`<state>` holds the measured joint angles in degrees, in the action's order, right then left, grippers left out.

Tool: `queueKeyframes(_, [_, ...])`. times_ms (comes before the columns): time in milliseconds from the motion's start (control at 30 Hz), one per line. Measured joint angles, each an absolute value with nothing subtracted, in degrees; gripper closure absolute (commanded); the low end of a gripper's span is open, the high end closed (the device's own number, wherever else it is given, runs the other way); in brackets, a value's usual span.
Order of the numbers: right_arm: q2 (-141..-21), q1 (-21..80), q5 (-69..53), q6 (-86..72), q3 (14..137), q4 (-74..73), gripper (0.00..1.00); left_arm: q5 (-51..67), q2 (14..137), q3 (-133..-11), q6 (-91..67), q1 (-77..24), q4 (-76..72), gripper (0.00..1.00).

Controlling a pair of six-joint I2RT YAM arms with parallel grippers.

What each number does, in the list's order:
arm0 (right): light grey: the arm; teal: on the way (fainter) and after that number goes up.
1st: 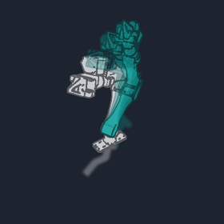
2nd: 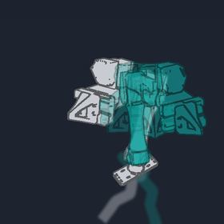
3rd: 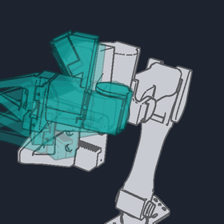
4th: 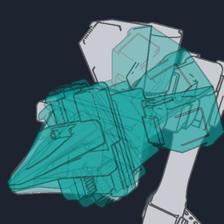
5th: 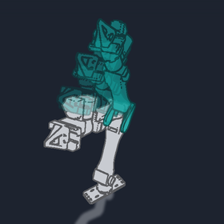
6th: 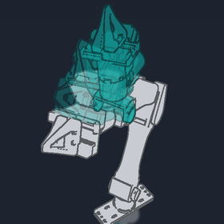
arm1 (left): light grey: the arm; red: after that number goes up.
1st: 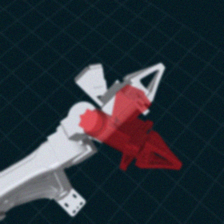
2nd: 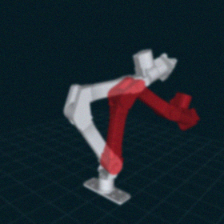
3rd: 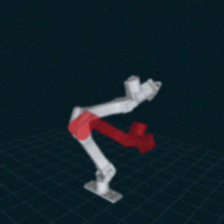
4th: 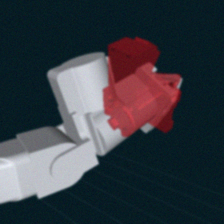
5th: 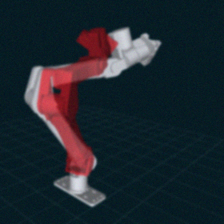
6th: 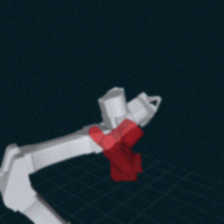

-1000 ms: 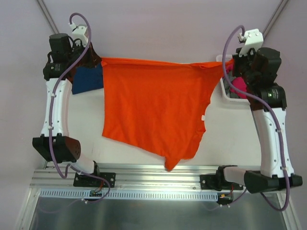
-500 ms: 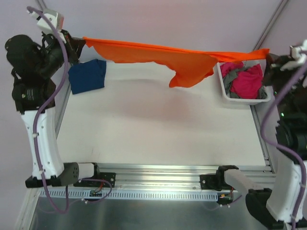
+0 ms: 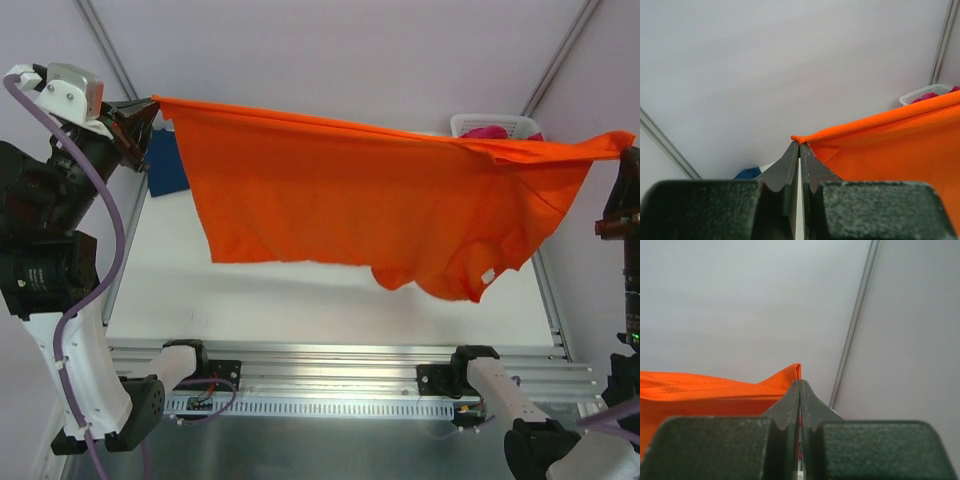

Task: Fold and stack the t-shirts
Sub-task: Flatten the tshirt out

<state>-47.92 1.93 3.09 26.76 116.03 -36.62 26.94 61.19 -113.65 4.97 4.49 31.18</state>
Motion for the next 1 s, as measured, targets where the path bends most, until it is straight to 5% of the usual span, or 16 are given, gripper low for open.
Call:
queueKeyframes(367, [-63.0, 1.9, 0.4, 26.8, 101.9, -30.9, 0.99, 27.2, 73.0, -103.0, 9.1, 4.5, 30.7, 1.00])
queueKeyframes(633, [-98.9, 2.0, -2.2, 26.9, 104.2, -28.7, 0.98, 27.5, 99.0, -99.0, 9.7, 4.4, 30.9, 0.94])
queueKeyframes(667, [-103.4, 2.0, -2.2, 27.0, 105.9, -29.0, 0.87, 27.2, 102.1, -99.7, 9.8, 4.4, 31.1, 0.82])
queueKeyframes(700, [-108.2, 2.1, -2.3, 27.0, 108.4, -29.9, 0.76, 26.4, 105.6, -101.1, 10.0, 4.3, 31.6, 0.54])
queueKeyframes(733, [-113.0, 2.1, -1.8, 27.3, 111.9, -31.0, 0.53, 25.7, 108.3, -102.8, 10.3, 4.2, 32.0, 0.48])
queueKeyframes(800, [-120.6, 2.3, 0.1, 27.8, 117.8, -31.3, 0.31, 23.0, 114.9, -107.5, 9.8, 4.1, 31.9, 0.41])
queueKeyframes(833, [-123.2, 2.5, 1.2, 28.1, 119.4, -31.1, 0.15, 21.7, 118.0, -110.4, 9.6, 4.1, 32.1, 0.11])
queueKeyframes(900, [-126.2, 3.1, 3.7, 28.3, 120.2, -31.2, 0.01, 19.5, 122.5, -114.3, 9.4, 4.1, 31.2, 0.05])
queueKeyframes(1000, [-126.7, 4.9, 5.8, 29.0, 120.2, -31.8, 0.03, 16.6, 125.4, -116.7, 8.7, 3.9, 30.8, 0.04])
